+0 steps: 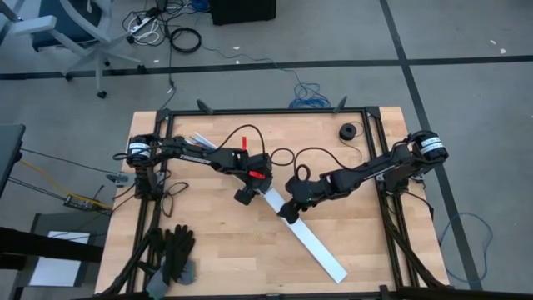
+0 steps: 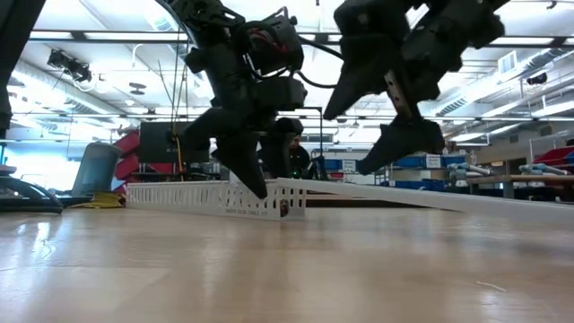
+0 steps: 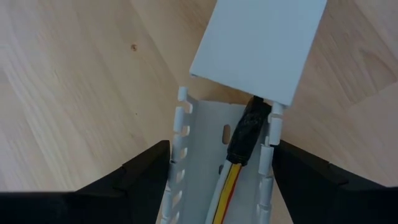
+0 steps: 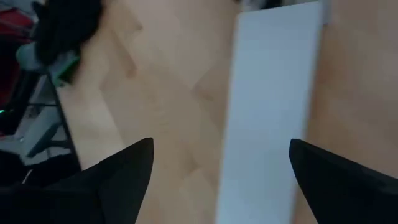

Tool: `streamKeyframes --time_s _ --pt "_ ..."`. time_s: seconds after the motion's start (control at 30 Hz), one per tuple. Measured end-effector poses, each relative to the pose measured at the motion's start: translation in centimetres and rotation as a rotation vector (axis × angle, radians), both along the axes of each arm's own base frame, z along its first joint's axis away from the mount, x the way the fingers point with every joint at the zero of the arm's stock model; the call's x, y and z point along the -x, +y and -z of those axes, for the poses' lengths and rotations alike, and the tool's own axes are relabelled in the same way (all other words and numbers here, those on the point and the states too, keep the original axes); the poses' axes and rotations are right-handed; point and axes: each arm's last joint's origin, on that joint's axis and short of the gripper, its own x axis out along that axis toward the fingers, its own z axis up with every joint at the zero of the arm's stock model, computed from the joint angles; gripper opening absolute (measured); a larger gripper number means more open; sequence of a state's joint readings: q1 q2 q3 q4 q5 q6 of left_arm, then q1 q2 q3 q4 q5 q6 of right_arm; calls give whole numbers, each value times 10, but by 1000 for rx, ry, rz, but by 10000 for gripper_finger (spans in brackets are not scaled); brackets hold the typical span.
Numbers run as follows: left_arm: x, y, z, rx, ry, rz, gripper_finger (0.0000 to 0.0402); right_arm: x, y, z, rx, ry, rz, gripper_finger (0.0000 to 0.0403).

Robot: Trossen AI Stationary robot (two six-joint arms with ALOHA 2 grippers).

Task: Ziptie cables
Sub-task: Close the white cable duct

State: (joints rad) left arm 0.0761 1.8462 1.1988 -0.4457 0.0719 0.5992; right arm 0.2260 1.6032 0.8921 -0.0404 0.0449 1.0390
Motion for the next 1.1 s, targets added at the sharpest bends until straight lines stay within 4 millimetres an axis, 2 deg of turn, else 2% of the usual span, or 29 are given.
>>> streamKeyframes --time_s 0.13,0.37,0.5,0.57,0.67,0.73,0.97,1.1 --pt "-1 0 0 0 -9 -1 252 -1 10 -9 26 6 29 355" --pt "-1 0 -1 0 -9 -1 252 10 25 -33 221 222 122 355" --pt "-1 0 0 0 -8 -1 252 10 26 -36 242 219 144 355" --pt "-1 0 -1 0 -9 -1 252 5 25 -29 233 235 141 355" --pt "-1 0 0 0 -8 -1 252 -5 24 -6 216 322 99 355" --pt "0 0 0 0 -5 -1 252 -13 24 3 229 352 71 355" --pt "0 0 0 1 -2 -1 252 -31 25 0 349 390 42 355" --pt "0 0 0 1 -3 -2 252 -38 23 9 340 419 12 355"
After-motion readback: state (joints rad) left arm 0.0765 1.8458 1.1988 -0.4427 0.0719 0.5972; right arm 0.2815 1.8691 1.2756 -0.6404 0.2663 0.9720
